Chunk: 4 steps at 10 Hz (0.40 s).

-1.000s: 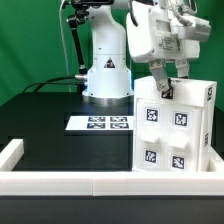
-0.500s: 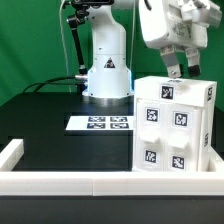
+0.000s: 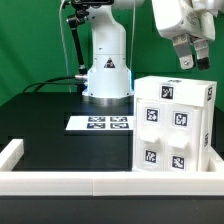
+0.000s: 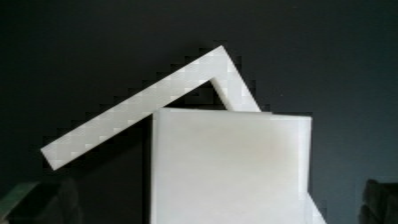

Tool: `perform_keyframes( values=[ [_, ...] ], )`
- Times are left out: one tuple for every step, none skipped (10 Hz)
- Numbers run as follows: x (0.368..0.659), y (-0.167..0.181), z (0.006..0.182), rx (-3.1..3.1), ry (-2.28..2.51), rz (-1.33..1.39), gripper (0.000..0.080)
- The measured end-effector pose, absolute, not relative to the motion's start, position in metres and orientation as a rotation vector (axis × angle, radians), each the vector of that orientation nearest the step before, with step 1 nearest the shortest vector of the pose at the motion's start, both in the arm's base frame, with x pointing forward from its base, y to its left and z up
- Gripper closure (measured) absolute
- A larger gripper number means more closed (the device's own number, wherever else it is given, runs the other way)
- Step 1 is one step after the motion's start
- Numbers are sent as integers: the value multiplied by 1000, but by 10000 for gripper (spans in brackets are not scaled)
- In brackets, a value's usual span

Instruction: Assemble cabinet

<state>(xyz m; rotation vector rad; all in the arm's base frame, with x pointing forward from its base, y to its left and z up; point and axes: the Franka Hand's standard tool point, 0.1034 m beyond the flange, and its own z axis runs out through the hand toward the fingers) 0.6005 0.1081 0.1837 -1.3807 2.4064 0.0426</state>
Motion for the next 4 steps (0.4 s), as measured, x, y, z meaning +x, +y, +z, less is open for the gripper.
perform_keyframes(
  values=[
    [600,108,184,-1383,2405,42,2],
    [600,108,184,-1386,2404,42,2],
    [600,108,184,-1388,2402,41,2],
    [600,108,183,-1391,2401,41,2]
  ],
)
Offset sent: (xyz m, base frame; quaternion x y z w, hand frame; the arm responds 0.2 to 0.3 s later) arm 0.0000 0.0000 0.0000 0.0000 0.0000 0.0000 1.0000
